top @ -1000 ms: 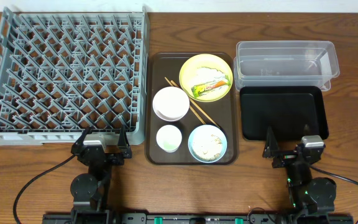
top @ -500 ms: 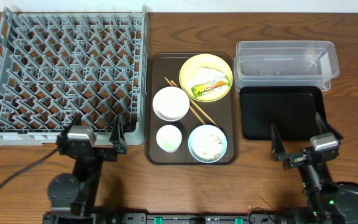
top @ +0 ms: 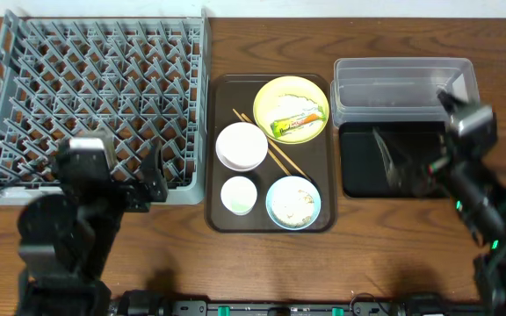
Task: Sort waste into correct bins and load items into the dishwasher
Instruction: 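Reach the right gripper to the yellow plate and grasp tissue and wrapper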
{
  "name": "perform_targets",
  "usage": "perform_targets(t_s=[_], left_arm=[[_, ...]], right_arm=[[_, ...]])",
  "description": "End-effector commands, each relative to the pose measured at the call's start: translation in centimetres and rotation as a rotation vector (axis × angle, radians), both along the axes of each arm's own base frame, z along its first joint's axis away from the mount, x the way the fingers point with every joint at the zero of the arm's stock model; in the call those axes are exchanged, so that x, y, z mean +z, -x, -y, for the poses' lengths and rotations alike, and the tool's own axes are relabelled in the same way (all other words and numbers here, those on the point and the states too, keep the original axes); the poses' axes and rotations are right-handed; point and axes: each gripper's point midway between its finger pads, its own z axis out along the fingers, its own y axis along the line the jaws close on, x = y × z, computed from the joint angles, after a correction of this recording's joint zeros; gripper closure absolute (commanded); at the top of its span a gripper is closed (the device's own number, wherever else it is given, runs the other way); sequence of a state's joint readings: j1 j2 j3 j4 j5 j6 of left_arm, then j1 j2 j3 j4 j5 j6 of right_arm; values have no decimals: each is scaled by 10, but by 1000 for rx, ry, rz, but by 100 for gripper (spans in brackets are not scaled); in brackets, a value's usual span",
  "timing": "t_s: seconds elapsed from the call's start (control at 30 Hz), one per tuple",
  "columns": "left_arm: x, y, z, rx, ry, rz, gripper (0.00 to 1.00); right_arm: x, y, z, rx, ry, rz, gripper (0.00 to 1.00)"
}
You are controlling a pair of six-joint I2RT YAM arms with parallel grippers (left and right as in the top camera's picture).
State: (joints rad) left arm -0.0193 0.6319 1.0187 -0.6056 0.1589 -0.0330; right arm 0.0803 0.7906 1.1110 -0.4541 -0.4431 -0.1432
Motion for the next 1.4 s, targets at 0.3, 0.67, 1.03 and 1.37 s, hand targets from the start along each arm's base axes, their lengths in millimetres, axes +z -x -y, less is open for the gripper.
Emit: perform_targets(t_s=[0.3, 0.67, 1.03, 1.37], left_arm=[[-1, -24, 3, -6, 5, -204, 3], [-25, -43, 3, -5, 4, -299, 3], [-50, -61, 3, -5, 2, -390, 3], [-70, -72, 4, -5, 1, -457, 3]], right_arm=[[-30, -101, -50, 287, 144, -363, 1], [-106, -163, -90, 390, 220, -543, 1], [-224, -200, -135, 256, 577, -629, 6], [-342, -190, -132, 178, 932, -803, 12]])
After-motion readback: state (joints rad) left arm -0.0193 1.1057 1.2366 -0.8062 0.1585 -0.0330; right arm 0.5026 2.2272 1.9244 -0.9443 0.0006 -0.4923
